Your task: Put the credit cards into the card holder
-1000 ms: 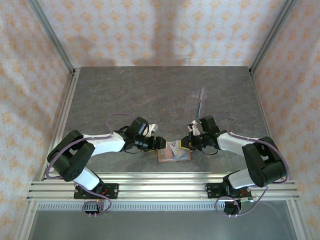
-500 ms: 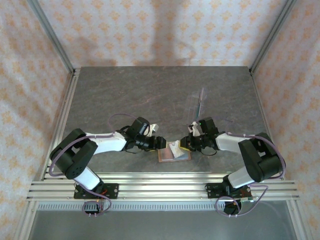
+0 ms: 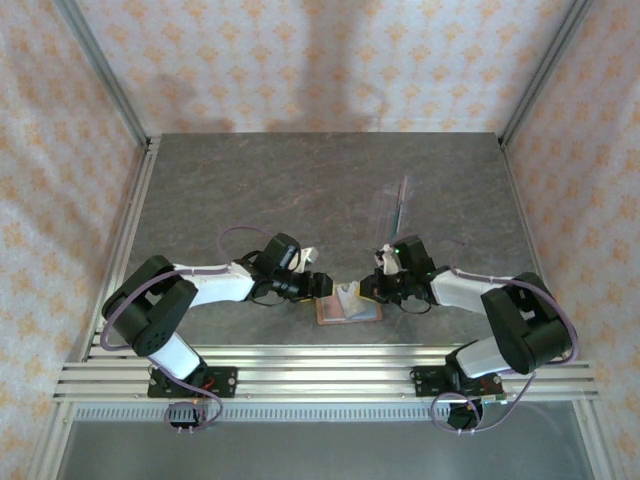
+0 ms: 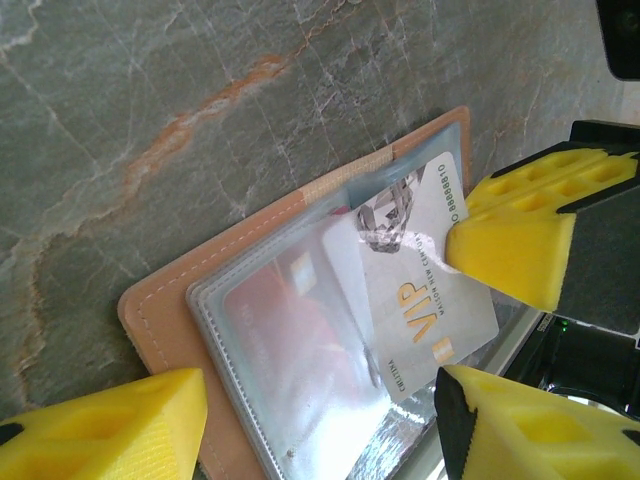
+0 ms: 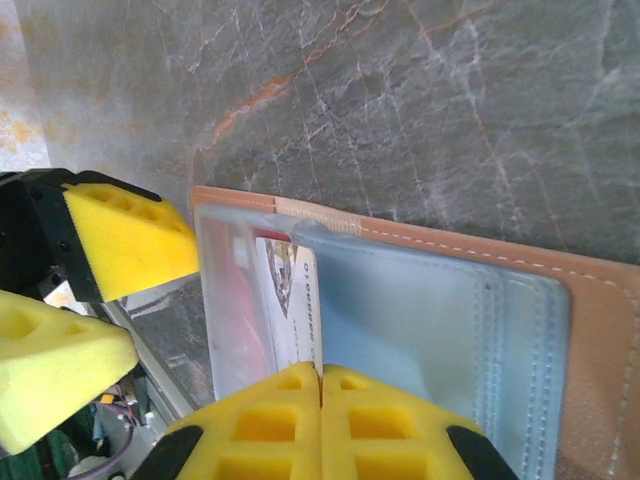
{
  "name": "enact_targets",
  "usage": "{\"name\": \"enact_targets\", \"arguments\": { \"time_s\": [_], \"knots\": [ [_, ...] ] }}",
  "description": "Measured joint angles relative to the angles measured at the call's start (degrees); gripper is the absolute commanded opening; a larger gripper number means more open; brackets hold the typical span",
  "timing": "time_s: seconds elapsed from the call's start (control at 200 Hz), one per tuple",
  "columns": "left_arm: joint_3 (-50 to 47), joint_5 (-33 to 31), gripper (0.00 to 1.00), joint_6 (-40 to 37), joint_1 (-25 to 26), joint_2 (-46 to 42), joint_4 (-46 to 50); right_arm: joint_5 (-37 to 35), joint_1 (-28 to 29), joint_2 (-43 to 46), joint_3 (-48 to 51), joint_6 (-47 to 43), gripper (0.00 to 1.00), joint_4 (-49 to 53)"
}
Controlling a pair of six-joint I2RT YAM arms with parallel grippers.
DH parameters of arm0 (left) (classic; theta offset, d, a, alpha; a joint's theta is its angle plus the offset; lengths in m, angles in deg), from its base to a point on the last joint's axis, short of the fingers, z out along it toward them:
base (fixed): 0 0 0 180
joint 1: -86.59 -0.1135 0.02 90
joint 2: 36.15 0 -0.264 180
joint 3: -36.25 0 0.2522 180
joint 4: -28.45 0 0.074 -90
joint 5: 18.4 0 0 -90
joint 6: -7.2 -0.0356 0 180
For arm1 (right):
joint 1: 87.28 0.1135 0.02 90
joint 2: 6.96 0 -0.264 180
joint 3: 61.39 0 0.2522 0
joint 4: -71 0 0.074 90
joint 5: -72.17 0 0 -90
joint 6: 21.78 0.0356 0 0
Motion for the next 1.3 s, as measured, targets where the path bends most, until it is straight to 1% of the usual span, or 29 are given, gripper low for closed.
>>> {"name": "enact_targets", "arguments": {
  "time_s": [0.24, 0.31, 0.491, 0.596, 0.776, 1.011, 1.302],
  "knots": [
    [0.2, 0.0, 0.61, -0.2, 0.0, 0.8, 0.2, -1.1, 1.3, 0.0, -0.3, -3.5, 0.06, 0.6],
    [0.6, -0.1, 0.61, -0.2, 0.0, 0.9, 0.5, -1.0, 1.3, 0.0, -0.3, -4.3, 0.08, 0.7],
    [1.0, -0.5, 0.61, -0.9, 0.0, 0.9, 1.4, -2.2, 1.6, 0.1, -1.6, -7.5, 0.08, 3.7],
    [1.1, -0.7, 0.61, -1.3, 0.0, 0.9, 1.8, -2.3, 1.6, 0.2, -1.6, -7.6, 0.08, 3.7],
    [1.1, -1.2, 0.61, -1.3, 0.0, 0.9, 1.8, -3.1, 2.7, 0.2, -0.7, -4.6, 0.09, 0.7],
    [0.8, -1.5, 0.61, -1.0, 0.0, 0.9, 1.3, -8.0, 6.8, 0.4, 0.6, 0.5, 0.10, -4.3],
    [0.3, -1.8, 0.60, -1.1, 0.0, 0.9, 0.8, -12.1, 7.3, 0.7, 1.6, 4.6, 0.10, -7.0]
  ]
}}
